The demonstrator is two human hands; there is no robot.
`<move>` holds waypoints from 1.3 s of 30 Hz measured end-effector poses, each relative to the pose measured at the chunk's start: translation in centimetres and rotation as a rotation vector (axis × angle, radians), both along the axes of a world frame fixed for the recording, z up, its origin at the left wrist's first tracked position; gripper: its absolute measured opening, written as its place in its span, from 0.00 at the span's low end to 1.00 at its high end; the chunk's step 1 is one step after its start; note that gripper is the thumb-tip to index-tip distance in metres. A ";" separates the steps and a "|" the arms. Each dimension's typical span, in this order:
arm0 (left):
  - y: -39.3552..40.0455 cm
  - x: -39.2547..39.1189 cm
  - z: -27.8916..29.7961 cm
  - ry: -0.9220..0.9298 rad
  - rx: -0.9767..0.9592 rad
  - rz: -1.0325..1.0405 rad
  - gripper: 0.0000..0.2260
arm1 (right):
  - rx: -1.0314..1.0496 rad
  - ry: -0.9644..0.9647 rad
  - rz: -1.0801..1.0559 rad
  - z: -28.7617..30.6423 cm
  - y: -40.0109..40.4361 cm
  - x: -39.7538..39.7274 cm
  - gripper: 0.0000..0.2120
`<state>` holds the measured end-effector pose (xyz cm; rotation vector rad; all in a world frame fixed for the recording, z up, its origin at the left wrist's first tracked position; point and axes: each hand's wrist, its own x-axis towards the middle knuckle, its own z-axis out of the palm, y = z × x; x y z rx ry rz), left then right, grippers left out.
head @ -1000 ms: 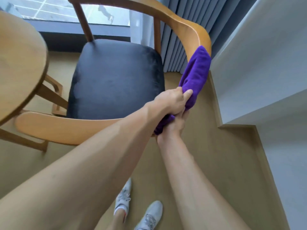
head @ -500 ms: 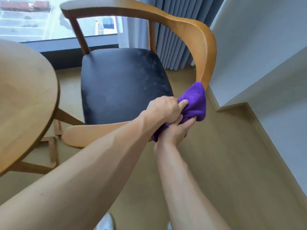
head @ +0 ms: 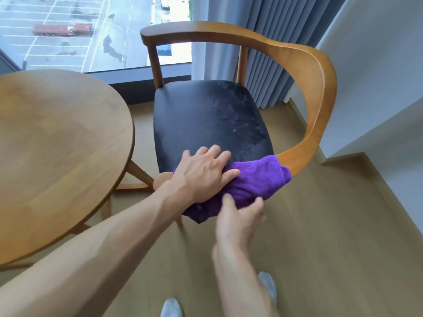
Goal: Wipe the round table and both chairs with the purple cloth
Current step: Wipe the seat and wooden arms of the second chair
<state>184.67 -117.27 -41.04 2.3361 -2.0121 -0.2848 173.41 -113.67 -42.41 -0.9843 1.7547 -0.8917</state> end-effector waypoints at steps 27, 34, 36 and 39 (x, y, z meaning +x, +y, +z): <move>-1.5 -3.4 0.3 0.055 -0.014 0.145 0.22 | -0.865 0.898 1.077 -1.6 -14.6 -6.4 0.16; 3.9 5.5 2.4 0.202 0.075 0.202 0.20 | -0.487 0.807 1.336 2.3 -9.6 2.5 0.13; 3.8 7.2 4.7 0.293 0.039 0.205 0.16 | -0.430 0.625 1.333 5.1 -10.2 3.6 0.09; 2.1 9.4 11.1 0.394 -0.054 0.161 0.16 | -0.482 0.453 1.313 11.7 -12.6 4.5 0.06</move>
